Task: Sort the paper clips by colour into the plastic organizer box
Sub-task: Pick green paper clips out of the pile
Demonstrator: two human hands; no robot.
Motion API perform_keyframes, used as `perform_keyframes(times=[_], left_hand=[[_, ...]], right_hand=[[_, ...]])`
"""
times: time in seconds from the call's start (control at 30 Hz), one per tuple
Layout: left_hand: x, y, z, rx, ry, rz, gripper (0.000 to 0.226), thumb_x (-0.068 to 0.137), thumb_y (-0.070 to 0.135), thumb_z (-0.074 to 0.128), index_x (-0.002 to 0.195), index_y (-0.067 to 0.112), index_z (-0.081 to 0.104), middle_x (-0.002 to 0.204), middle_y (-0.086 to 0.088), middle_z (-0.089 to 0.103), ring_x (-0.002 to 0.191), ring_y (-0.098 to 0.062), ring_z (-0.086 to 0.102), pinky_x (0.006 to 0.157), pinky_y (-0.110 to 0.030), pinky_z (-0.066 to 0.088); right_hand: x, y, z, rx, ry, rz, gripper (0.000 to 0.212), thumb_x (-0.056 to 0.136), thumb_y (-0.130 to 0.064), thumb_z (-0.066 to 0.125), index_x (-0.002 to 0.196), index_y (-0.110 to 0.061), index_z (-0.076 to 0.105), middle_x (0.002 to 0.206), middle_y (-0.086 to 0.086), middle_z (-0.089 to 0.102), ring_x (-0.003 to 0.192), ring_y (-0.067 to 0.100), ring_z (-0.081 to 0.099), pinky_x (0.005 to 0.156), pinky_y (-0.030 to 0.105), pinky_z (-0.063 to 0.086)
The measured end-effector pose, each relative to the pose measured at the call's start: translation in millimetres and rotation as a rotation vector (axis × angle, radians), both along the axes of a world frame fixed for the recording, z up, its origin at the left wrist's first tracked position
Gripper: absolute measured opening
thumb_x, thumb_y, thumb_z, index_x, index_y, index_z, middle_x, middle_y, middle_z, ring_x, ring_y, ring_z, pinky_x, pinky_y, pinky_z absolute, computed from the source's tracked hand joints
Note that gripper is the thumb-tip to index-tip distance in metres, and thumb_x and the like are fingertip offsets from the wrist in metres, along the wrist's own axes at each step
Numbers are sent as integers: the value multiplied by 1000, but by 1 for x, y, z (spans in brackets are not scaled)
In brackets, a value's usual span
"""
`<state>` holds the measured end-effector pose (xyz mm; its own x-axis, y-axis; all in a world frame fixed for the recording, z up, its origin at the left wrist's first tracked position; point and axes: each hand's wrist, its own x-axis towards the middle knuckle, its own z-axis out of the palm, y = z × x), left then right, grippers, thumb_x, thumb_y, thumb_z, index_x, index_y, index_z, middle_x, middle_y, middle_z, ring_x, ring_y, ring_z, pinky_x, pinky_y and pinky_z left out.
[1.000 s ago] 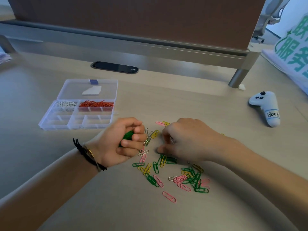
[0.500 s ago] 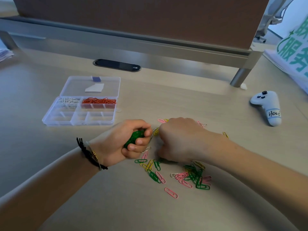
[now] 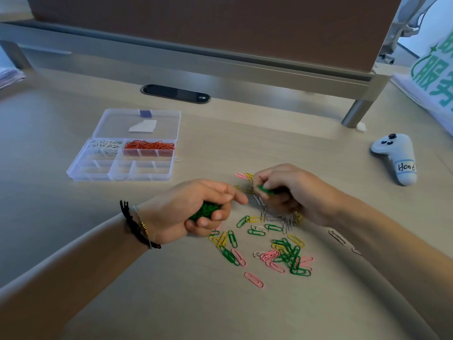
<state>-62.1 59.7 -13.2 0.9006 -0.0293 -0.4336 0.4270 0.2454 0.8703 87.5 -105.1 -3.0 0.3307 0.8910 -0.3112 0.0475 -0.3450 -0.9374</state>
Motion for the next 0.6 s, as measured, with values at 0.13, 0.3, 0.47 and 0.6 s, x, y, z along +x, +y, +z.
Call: perform_keyframes(times=[0.13, 0.3, 0.47, 0.6], left_hand=[[2, -4, 5, 84, 19, -30, 28, 98, 23, 47, 77, 11, 61, 58, 0, 33, 45, -11, 24, 40, -21, 10], [7, -12, 2, 467, -43, -8, 35, 104, 27, 45, 73, 13, 51, 50, 4, 26, 39, -10, 21, 40, -18, 15], [-2, -18, -7, 1083, -209, -36, 13, 95, 34, 56, 83, 30, 58, 51, 8, 53, 44, -9, 43, 49, -27, 40], [-8, -30, -6, 1455, -291, -97, 18, 92, 51, 56, 99, 36, 50, 52, 9, 48, 54, -9, 47, 55, -30, 34]], right_hand=[[-2, -11, -5, 222, 678, -66, 17, 81, -14, 29, 67, -10, 39, 56, -1, 19, 44, 10, 10, 44, 26, 1], [-4, -18, -2, 119, 568, -136, 32, 97, -23, 43, 68, -11, 45, 52, -1, 27, 45, 10, 9, 42, 24, 4], [-6, -32, 14, -58, -381, 3, 20, 96, -5, 58, 86, -10, 74, 54, -11, 51, 51, 5, 39, 49, 18, 30], [-25, -34, 22, -273, -985, 135, 5, 82, -31, 68, 82, -34, 72, 64, -12, 58, 67, 7, 52, 60, 27, 39]])
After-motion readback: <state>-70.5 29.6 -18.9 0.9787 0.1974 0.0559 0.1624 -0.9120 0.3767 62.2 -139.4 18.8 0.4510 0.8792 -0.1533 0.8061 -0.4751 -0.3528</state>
